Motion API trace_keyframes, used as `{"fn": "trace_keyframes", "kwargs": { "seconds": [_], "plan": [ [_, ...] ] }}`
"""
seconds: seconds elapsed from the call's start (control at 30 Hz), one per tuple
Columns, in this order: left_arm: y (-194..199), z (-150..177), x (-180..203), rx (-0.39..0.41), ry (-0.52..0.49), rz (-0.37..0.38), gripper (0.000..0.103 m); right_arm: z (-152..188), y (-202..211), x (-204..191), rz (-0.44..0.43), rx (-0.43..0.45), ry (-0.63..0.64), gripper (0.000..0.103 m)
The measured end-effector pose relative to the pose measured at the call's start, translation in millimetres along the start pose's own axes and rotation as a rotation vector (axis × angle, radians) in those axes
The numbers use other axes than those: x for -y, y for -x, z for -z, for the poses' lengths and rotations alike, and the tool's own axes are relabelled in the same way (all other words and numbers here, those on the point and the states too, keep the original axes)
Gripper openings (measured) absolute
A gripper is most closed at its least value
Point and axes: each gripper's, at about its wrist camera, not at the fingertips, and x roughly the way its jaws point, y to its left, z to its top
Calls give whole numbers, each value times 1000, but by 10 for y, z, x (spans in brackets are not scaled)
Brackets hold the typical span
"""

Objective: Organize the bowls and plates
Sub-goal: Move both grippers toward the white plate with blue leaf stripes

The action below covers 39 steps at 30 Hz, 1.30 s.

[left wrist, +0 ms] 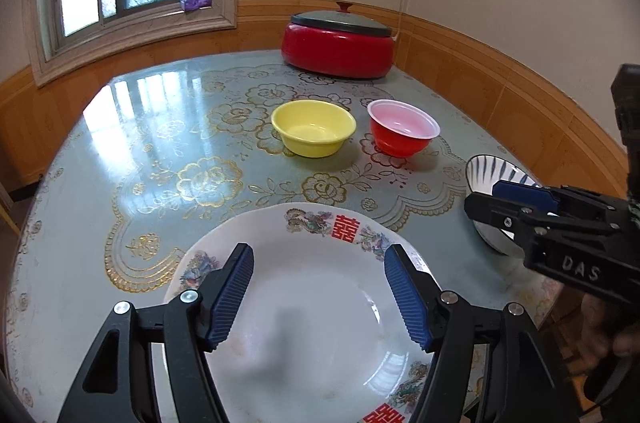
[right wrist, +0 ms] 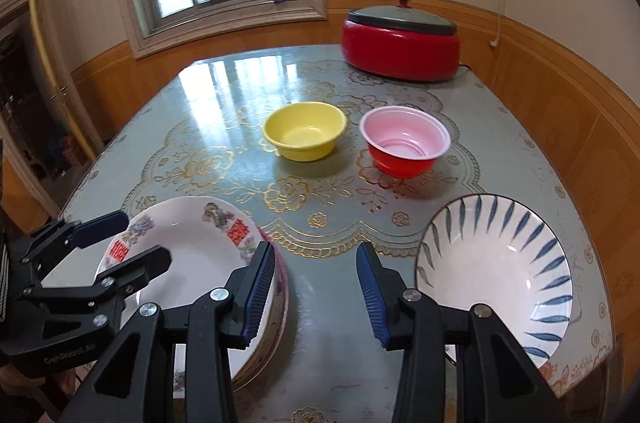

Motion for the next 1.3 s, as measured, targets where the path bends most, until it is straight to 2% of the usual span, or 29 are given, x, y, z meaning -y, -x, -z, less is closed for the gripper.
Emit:
{"fn": "trace_keyframes", "kwargs": {
  "seconds": [0.17, 0.3, 0.47, 0.7, 0.77, 0.83, 0.93, 1.03, 1.1, 1.13, 1.23, 1.27, 1.3],
  "plan": [
    [-121, -2, -33, -40, 14, 59, 70, -13, -9, 184, 83, -23, -43, 43],
    [-184, -38, 26, -50, 19, 63, 70, -44, -12, 443, 126, -33, -69, 43],
    [-195, -178, 147, -22, 31, 46, 71, -175, -75, 821, 147, -42, -60, 43],
    [-397, -473, 377, -35, 159, 21, 71, -541, -265, 1526, 21, -94, -98, 43],
    [-483, -559, 491, -35, 174, -1, 72, -641, -353, 1660, 2, -109, -81, 43],
    [-590, -633, 573, -30, 212, -19, 78, -744, -465, 1772, -16, -127, -63, 43],
    [-803, -762, 656, -63, 281, -11, 78, -916, -701, 1914, -94, -172, -63, 43],
    [-1017, -888, 721, -92, 331, -5, 73, -1092, -974, 1997, -173, -222, -100, 43],
    [-1136, -963, 757, -106, 351, -17, 64, -1196, -1131, 2014, -206, -239, -116, 43],
    [-1202, -1006, 776, -114, 357, -31, 59, -1243, -1219, 2022, -216, -250, -125, 43],
    [-1362, -1100, 829, -121, 353, -45, 54, -1339, -1445, 2011, -244, -280, -137, 43],
    [-1409, -1117, 835, -125, 351, -58, 49, -1362, -1504, 1999, -242, -285, -136, 43],
    [-1469, -1141, 841, -134, 355, -67, 47, -1385, -1559, 1979, -239, -290, -133, 43]
  ]
}}
